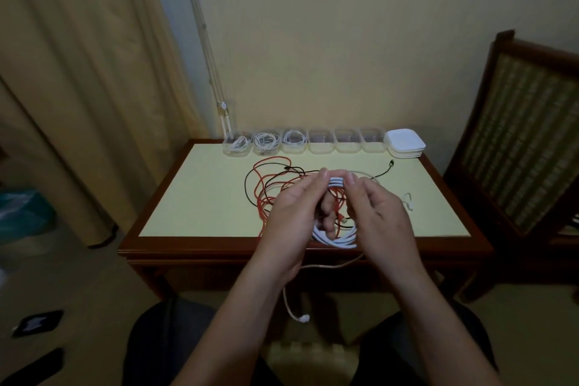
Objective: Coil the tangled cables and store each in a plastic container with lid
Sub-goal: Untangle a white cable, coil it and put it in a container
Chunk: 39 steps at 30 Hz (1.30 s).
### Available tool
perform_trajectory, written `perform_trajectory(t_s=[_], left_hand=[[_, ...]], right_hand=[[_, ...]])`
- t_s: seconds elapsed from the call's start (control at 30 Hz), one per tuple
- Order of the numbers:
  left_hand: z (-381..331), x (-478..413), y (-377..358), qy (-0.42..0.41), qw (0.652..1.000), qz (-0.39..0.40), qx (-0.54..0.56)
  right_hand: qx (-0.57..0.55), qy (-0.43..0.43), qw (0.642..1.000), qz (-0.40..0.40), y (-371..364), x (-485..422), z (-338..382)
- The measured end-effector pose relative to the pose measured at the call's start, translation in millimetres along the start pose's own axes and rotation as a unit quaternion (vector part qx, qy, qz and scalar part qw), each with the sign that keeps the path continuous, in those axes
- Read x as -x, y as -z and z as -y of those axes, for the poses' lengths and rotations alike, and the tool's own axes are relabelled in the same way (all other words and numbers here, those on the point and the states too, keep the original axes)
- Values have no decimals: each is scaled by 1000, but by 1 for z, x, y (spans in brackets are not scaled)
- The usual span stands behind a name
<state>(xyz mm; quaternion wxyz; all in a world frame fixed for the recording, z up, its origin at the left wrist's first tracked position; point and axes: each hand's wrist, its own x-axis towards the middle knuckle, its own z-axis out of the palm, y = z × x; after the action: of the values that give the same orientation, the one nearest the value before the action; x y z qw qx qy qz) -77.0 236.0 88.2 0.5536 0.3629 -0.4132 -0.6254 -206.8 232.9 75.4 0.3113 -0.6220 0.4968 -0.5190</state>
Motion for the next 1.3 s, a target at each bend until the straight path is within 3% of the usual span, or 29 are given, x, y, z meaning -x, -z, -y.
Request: perform_trajectory(t_s=[0.1, 0.23, 0.4, 0.53, 0.67, 0.77, 0.9, 1.1, 1.23, 1.3], left_hand=[[-5, 1, 1, 41, 992, 19, 114], [-17, -6, 20, 89, 946, 18, 311], [-34, -9, 50, 54, 918, -14, 392], [-41, -12, 66, 23, 886, -39, 461], [-45, -15, 64, -19, 917, -124, 379], [-40, -16, 55, -50, 945, -159, 280], [-31, -17, 40, -111, 970, -189, 104], [-14, -7, 9, -99, 981, -78, -148], [-2, -2, 0, -61, 974, 17, -216], [-2, 0, 0, -22, 980, 36, -195]], right_hand=[[-51, -17, 998, 17, 4, -2, 4], [-70, -59, 996, 14, 18, -6, -8], [-1, -74, 997, 21, 44, -6, -38], [33, -71, 997, -24, 56, -6, -60], [117, -19, 991, -66, 60, -9, -64], [225, 48, 973, -10, 57, -9, -65], [228, 98, 967, 63, 52, -10, -55], [140, 142, 979, 51, 36, -7, -21], [78, 137, 987, 28, 30, -5, -12], [73, 139, 987, 18, 27, -4, -11]])
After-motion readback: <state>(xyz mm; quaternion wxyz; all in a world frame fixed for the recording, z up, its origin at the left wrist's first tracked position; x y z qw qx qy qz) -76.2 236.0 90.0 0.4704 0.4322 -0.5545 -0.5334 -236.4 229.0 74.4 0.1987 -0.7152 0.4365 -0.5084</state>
